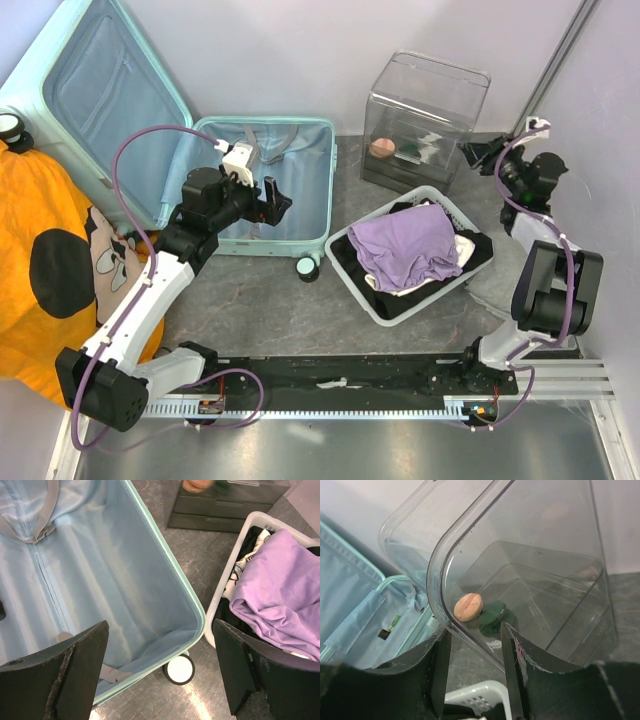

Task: Open, take out, and arrange the luggage
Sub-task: Close the storage box at the center of the board.

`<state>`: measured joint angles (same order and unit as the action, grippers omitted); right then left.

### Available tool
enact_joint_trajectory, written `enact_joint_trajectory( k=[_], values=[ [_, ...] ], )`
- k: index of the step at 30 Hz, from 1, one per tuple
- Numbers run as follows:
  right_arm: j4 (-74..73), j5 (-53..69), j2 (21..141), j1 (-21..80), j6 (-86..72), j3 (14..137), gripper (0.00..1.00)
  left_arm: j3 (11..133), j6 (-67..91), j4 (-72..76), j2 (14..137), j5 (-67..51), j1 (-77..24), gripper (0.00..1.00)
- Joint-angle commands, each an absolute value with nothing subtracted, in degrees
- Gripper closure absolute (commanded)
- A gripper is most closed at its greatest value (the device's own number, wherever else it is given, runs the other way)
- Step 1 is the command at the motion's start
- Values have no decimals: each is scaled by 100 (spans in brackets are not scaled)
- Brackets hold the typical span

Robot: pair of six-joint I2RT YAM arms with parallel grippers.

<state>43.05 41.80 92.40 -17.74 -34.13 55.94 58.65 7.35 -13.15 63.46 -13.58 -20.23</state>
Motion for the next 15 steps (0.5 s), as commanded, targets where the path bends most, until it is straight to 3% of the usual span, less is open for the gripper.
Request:
enact_joint_trajectory(
  k=[1,15],
  values=[
    [4869,4140,9632,-1310,-3313,6090,49,5880,633,-1151,6214,-1222,-2030,8],
    [5669,3586,10757,-1037,-3841,6881,48,5871,624,-1151,6231,-1178,-2022,8]
  ],
)
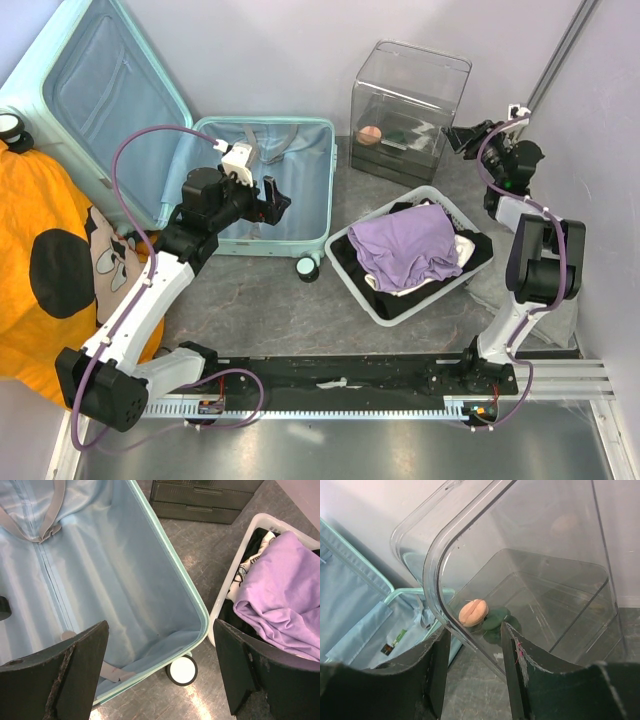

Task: Open, take out, and arrange the luggage
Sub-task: Close the storage box at the center of the board, then open the drawer in the storage box.

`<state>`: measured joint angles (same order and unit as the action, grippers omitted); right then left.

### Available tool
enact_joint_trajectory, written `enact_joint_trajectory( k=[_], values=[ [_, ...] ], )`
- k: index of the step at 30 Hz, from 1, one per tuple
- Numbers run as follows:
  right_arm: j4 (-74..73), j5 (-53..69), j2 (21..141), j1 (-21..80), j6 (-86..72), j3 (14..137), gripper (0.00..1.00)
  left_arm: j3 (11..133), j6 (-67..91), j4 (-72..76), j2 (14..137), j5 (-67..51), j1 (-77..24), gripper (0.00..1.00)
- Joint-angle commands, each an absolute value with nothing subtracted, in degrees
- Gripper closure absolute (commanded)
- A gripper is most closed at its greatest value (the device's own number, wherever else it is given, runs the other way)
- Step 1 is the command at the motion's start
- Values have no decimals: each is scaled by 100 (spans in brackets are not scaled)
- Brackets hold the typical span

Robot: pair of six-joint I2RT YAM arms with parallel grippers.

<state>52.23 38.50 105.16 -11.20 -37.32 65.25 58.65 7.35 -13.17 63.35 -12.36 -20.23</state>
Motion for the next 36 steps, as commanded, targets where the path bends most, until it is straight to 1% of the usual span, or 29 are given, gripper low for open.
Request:
enact_joint_trajectory(
  k=[1,6,9,11,12,14,15,17,20,22,26,28,31,32,35,36],
  values=[
    [5678,3586,10801,-1020,-3841,6960,48,5871,624,-1151,6214,-1169,-2030,8],
    [5494,3437,10925,-976,-3806,7198,48,5862,615,-1143,6240,-1151,-2030,8],
    [5214,3008,10576,-1002,-3832,7032,41,5862,615,-1142,6214,-1142,-2030,8],
    [5133,2648,10206,-1037,-3928,6515,36,5854,598,-1143,6214,-1116,-2030,8],
    [4941,2184,9752,-1072,-3972,6295,33,5854,598,-1143,6205,-1108,-2022,8],
    [4808,1664,9257,-1046,-4016,5575,31,5836,598,-1108,6179,-1072,-2022,8],
    [4729,1470,8811,-933,-4078,5329,31,5836,615,-1107,6161,-1064,-2030,8],
    [4554,1091,8465,-704,-4140,4853,31,5827,676,-1081,6135,-1072,-2030,8],
    [4315,704,8095,172,-4305,4501,33,5818,922,-985,6074,-1265,-2030,8],
    [4622,563,8147,534,-4813,4272,34,5810,984,-949,6047,-1388,-2030,8],
    [5509,-15,8752,1509,-5246,4148,37,5801,1317,-923,5889,-1459,-2030,8],
    [5782,-359,9034,1687,-5457,4192,37,5766,1415,-827,5766,-1582,-2039,8],
    [6406,-930,9623,1845,-5993,4262,44,5766,1538,-817,5660,-1644,-2030,8],
    [6616,-1080,9902,1898,-6116,4306,44,5766,1521,-817,5634,-1644,-2022,8],
    [6645,-1677,10308,2012,-6249,4561,46,5748,1442,-852,5555,-1521,-2030,8],
    [6566,-2070,10379,2030,-6310,4666,46,5739,1424,-853,5520,-1451,-2022,8]
  ],
)
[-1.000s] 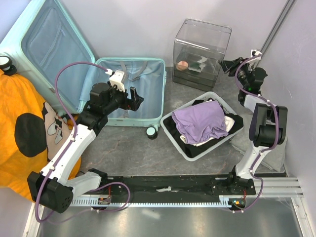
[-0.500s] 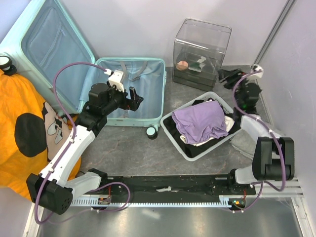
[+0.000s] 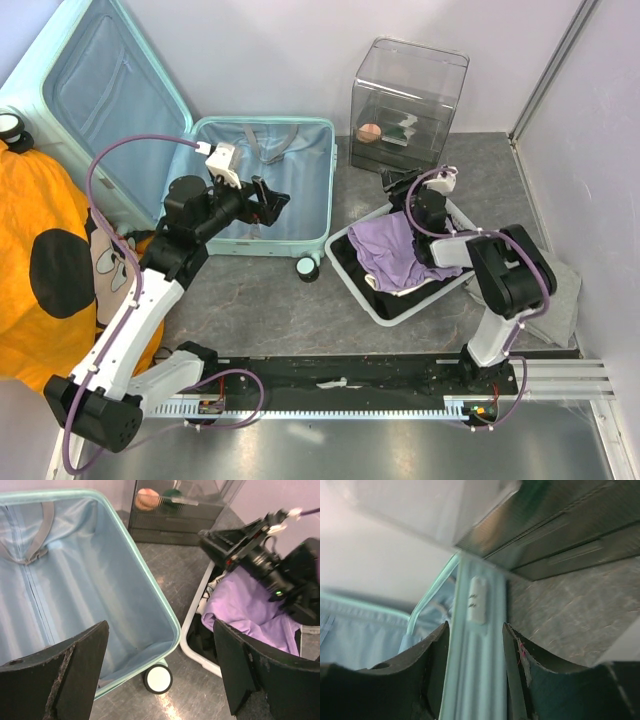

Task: Open, take out, and arrange the luggage
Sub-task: Open the drawer in the storage box.

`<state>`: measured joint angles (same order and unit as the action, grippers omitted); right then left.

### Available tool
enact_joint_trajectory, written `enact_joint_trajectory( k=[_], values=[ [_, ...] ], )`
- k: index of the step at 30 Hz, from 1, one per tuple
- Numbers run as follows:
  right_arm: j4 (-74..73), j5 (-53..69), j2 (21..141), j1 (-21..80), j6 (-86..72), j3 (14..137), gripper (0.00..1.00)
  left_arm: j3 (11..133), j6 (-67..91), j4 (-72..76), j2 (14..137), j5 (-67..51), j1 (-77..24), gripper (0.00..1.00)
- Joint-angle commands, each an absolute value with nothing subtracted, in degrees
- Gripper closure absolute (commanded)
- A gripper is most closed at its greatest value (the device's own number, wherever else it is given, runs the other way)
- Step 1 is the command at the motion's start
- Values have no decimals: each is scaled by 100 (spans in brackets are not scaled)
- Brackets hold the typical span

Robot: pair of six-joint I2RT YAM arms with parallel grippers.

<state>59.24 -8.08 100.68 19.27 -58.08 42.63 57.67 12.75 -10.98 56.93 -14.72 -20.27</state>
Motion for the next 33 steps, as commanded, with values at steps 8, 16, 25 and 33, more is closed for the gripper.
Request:
enact_joint_trajectory(
  k=[8,16,25,33],
  values=[
    [5469,-3075,10784,2302,-6091,5439,46,5713,1292,-896,5397,-1275,-2030,8],
    [5002,-3524,11319,2373,-6389,5879,49,5713,1274,-914,5458,-1230,-2022,8],
    [4448,-3779,11768,2338,-6838,6592,52,5704,1257,-914,5414,-1195,-2022,8],
    [4289,-3955,12189,2215,-7259,7031,52,5704,1257,-905,5353,-1178,-2021,7]
  ],
)
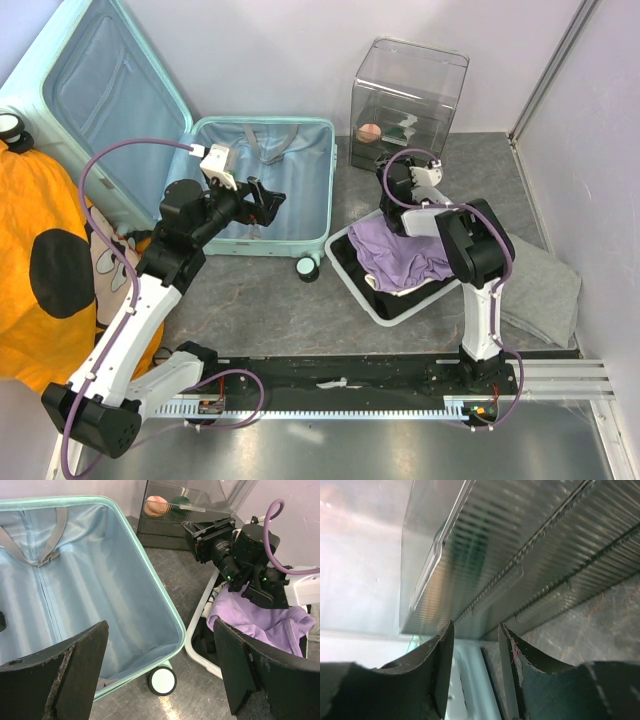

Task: Open, take out, and arrange the luggage
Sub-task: Open the drawer in the storage box.

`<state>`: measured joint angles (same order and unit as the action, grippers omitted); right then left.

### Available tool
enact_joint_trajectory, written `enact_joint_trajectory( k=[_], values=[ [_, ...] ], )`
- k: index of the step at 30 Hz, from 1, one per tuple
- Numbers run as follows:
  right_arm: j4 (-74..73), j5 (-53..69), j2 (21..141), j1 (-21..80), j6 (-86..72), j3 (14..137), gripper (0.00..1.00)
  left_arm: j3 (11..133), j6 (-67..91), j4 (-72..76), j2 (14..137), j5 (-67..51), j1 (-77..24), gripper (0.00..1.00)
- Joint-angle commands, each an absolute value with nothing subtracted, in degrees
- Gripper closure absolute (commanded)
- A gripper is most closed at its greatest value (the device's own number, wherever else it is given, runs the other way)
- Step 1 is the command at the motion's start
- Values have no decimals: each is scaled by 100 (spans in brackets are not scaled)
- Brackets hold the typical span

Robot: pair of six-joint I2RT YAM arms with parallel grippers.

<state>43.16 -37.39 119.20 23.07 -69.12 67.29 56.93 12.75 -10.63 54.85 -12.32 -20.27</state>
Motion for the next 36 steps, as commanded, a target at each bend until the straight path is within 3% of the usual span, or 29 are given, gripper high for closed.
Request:
enact_joint_trajectory(
  k=[1,17,20,26,36],
  values=[
    [4367,-3946,12243,2189,-7277,7066,53,5695,1257,-905,5335,-1178,-2021,7],
    [4456,-3727,12884,1846,-7663,7734,53,5678,1169,-905,5352,-1011,-2013,7],
    [4579,-3691,12929,1802,-7673,7708,58,5678,1160,-905,5370,-1002,-2021,7],
    [4719,-3683,12841,1793,-7673,7524,79,5678,1160,-905,5379,-1020,-2013,7],
    [5071,-3788,12507,1968,-7787,6900,92,5678,1186,-905,5282,-1055,-2021,7]
  ],
)
